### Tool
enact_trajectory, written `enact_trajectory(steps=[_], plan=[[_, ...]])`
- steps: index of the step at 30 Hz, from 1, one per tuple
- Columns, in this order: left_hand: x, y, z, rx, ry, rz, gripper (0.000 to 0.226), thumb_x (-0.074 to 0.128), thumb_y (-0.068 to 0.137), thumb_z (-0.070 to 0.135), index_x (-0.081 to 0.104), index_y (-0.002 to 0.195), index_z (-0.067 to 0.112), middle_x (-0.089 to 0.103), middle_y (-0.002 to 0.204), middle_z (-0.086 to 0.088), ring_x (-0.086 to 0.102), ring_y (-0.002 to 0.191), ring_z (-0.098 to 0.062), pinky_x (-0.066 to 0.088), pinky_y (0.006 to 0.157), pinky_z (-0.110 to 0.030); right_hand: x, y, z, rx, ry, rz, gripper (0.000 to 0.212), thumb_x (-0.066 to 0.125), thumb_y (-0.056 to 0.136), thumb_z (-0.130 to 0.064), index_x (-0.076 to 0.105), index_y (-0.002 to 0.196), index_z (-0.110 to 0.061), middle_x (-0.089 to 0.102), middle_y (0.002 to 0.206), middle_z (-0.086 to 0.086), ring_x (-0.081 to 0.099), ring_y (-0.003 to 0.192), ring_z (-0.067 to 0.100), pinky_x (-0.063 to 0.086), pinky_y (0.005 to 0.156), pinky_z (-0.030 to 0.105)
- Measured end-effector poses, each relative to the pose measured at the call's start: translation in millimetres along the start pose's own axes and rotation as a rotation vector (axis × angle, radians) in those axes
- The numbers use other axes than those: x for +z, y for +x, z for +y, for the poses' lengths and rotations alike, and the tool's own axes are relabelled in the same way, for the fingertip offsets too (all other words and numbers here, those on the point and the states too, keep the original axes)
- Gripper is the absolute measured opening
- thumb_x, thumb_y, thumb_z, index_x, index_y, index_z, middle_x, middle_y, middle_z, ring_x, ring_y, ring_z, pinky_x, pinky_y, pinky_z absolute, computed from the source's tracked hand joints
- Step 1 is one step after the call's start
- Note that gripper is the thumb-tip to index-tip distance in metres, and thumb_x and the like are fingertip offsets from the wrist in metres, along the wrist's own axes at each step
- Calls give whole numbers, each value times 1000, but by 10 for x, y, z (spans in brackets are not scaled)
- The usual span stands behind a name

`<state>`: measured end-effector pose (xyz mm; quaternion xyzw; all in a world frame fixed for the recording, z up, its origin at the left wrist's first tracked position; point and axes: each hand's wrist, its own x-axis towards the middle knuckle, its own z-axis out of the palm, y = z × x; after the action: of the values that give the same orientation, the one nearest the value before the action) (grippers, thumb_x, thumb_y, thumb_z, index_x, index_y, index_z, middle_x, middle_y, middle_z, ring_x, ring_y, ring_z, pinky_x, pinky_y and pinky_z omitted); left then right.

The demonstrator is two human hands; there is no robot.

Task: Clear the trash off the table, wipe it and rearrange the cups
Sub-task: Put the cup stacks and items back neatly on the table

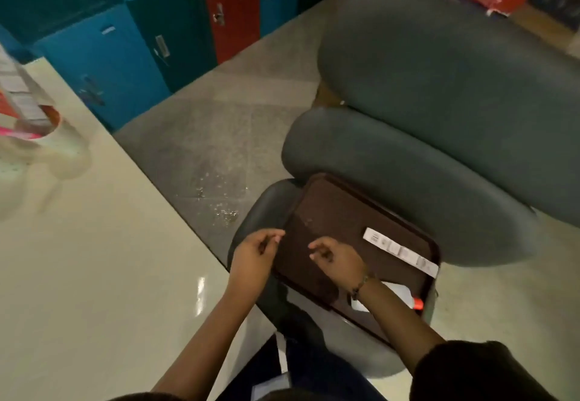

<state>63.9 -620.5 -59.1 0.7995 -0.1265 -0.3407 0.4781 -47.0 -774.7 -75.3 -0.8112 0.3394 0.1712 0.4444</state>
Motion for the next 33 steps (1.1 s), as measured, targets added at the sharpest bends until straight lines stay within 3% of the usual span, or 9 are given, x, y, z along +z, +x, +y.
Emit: enact_trajectory(steps=[2, 5, 9, 13, 18, 22, 25, 28, 33], plan=[[347, -53, -6, 0, 77, -94, 19, 55, 92, 20, 66, 93, 35, 68, 101, 8, 63, 91, -9, 48, 84, -22, -83, -168, 402, 76, -15, 27, 21, 61, 88, -18, 64, 108, -14, 70, 96, 4, 64, 90, 15, 44, 77, 8], [738, -123, -48, -22, 176, -210, 18, 54, 92, 18, 68, 101, 25, 67, 104, 4, 61, 93, -9, 44, 86, -21, -118, -352, 878, 201, -43, 75, 24, 58, 88, -19, 64, 111, -16, 68, 111, 6, 62, 104, 21, 46, 95, 28], [1208, -175, -45, 3, 282, -353, 19, 53, 92, 17, 69, 103, 21, 66, 106, 5, 59, 96, -6, 43, 90, -20, -192, -548, 1390, 310, -220, 159, 41, 55, 87, -21, 51, 128, -23, 48, 135, 3, 44, 124, 24, 34, 104, 31], [1537, -178, -29, 31, 359, -438, 20, 52, 93, 17, 68, 104, 20, 64, 106, 7, 56, 95, -3, 42, 88, -19, -251, -578, 1711, 451, -373, 96, 72, 60, 79, -9, 30, 142, -27, 22, 150, 5, 24, 135, 31, 25, 112, 49], [1814, -66, 22, 56, 464, -500, 21, 50, 94, 16, 67, 106, 18, 66, 111, 0, 56, 95, -6, 39, 83, -16, -152, -577, 2040, 472, -448, 45, 85, 60, 77, 2, 19, 147, -23, 23, 152, 8, 17, 142, 34, 6, 114, 60], [2047, 165, 90, 131, 606, -539, 22, 53, 92, 15, 65, 110, 16, 63, 117, -4, 59, 100, -12, 39, 85, -16, -130, -590, 2173, 434, -439, 44, 84, 64, 76, -2, 21, 146, -23, 33, 144, 12, 31, 135, 37, 12, 114, 59], [2272, 379, 148, 221, 709, -547, 25, 55, 90, 14, 65, 113, 16, 59, 120, -6, 58, 106, -18, 41, 89, -19, -186, -629, 2238, 412, -366, -40, 85, 71, 73, -26, 22, 142, -25, 37, 139, 11, 41, 127, 34, 25, 112, 53], [2485, 594, 224, 294, 803, -536, 28, 55, 90, 13, 63, 116, 15, 51, 127, -7, 46, 121, -25, 40, 104, -32, -316, -735, 2189, 408, -218, -77, 86, 71, 67, -47, 26, 137, -25, 45, 131, 7, 50, 116, 28, 42, 103, 43], [2874, 841, 270, 359, 940, -518, 32, 56, 88, 8, 60, 119, 16, 37, 141, -7, 33, 132, -28, 35, 110, -39, -565, -1017, 2159, 397, 86, 72, 81, 77, 67, -41, 38, 136, -24, 52, 131, 2, 52, 117, 22, 45, 96, 30]])
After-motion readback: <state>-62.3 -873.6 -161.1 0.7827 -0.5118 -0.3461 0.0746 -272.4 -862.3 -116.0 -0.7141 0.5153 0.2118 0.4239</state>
